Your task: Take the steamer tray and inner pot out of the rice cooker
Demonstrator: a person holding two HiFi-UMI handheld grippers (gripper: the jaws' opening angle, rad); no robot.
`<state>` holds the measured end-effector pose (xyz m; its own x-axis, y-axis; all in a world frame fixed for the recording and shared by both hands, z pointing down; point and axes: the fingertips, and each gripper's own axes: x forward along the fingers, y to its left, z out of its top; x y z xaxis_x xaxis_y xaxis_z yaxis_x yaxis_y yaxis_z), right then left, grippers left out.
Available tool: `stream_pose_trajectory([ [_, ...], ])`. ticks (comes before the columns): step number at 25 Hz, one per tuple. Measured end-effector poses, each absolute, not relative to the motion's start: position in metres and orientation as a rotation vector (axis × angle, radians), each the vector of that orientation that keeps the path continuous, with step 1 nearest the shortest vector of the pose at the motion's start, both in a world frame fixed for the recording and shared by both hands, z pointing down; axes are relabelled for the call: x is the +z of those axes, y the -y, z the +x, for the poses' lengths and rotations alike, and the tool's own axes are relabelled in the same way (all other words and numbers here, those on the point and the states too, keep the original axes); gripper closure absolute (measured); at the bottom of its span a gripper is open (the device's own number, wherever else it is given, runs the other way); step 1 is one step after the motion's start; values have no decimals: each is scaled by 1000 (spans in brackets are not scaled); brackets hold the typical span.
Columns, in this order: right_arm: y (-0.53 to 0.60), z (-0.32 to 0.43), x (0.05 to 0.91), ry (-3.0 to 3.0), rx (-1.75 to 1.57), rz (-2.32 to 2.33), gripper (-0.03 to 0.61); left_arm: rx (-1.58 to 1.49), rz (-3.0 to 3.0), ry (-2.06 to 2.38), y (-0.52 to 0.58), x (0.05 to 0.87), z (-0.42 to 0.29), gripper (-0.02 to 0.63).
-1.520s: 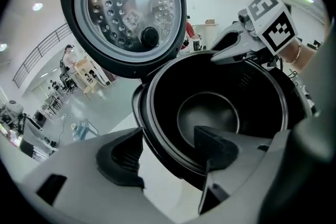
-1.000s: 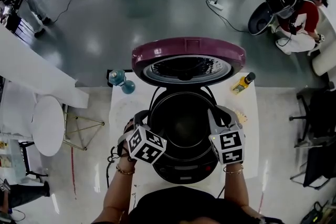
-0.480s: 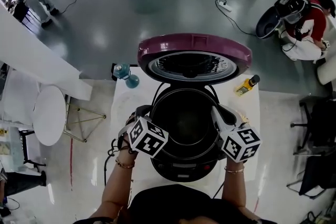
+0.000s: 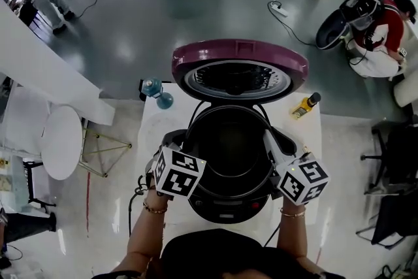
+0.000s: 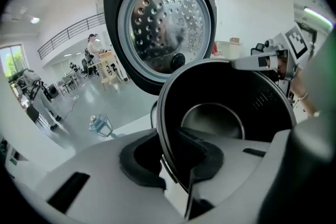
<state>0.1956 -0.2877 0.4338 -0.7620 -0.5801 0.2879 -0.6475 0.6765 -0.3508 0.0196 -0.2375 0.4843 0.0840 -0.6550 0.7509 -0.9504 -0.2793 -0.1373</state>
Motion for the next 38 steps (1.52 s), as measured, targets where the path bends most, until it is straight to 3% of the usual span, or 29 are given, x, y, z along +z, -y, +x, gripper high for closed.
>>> stream_pose_trajectory([
  [17, 230, 194, 342, 2961, 311, 1065, 551, 635, 2095, 1804, 194, 392, 14, 601],
  [27, 183, 155, 295, 3041, 232, 1045, 551, 590, 2142, 1909, 146, 338, -26, 603],
  [38, 123, 64, 278, 3064, 258, 1080, 551, 611, 2162, 1900, 88, 317, -118, 603],
])
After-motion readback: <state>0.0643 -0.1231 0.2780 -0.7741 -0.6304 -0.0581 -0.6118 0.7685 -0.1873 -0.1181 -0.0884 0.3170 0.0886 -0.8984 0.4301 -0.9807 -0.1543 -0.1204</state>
